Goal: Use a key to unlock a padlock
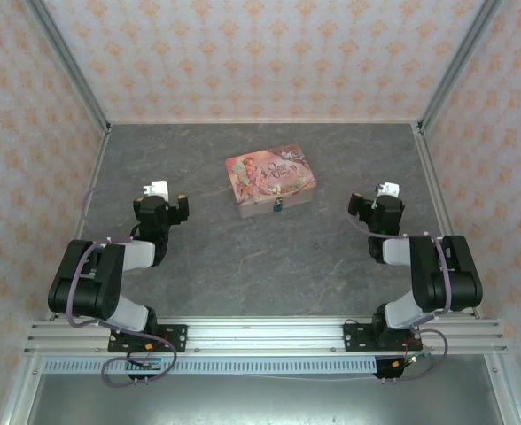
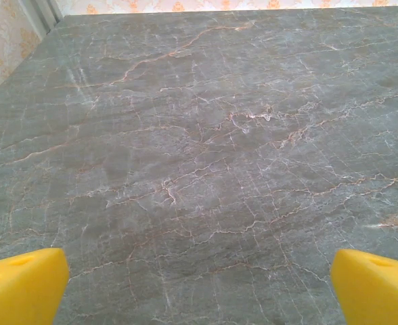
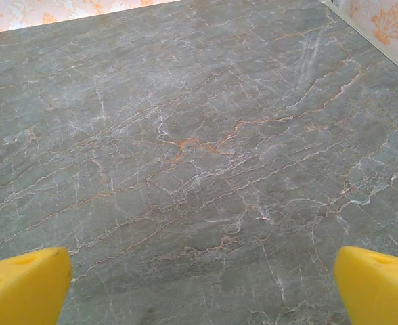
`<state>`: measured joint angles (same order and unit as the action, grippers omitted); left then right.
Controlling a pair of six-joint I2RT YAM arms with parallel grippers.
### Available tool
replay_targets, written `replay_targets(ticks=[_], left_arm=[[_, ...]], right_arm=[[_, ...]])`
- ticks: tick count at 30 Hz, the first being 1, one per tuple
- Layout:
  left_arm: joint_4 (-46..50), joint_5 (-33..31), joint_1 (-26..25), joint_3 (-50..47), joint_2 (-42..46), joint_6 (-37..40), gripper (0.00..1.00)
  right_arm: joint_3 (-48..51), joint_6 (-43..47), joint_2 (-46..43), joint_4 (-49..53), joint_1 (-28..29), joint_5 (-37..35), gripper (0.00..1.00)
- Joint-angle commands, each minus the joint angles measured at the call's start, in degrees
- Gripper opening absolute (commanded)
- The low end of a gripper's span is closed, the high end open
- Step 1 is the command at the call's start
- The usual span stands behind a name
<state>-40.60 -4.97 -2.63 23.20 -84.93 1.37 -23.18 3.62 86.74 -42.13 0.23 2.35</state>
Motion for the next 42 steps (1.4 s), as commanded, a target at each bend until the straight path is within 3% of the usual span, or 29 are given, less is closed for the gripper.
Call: replay_targets(ticks=[1,28,35,42], left_arm=[[-1.9,-1.2,-0.4,1.2,-0.9,-0.6,1.00],[-0.6,-0.5,-0.2,1.6,0.0,-0.6,1.00],[12.8,-1.3,-0.2,4.7,12.2,-1.5,1.00],[31.7,5.7,-1.3,10.4,24.8,-14.6,0.99]], right_arm=[[-1.1,-0.8,0.4,-1.8,0.3,-1.0,0.99],[-0.8,-1.1,-0.2,-1.9,0.2,-1.1,0.99],[-4.6,-2.1,-12.5,15.6,0.1,-4.0,0.99],[-10.9,-12.3,-26.3,38.3,0.3,2.4,0.99]])
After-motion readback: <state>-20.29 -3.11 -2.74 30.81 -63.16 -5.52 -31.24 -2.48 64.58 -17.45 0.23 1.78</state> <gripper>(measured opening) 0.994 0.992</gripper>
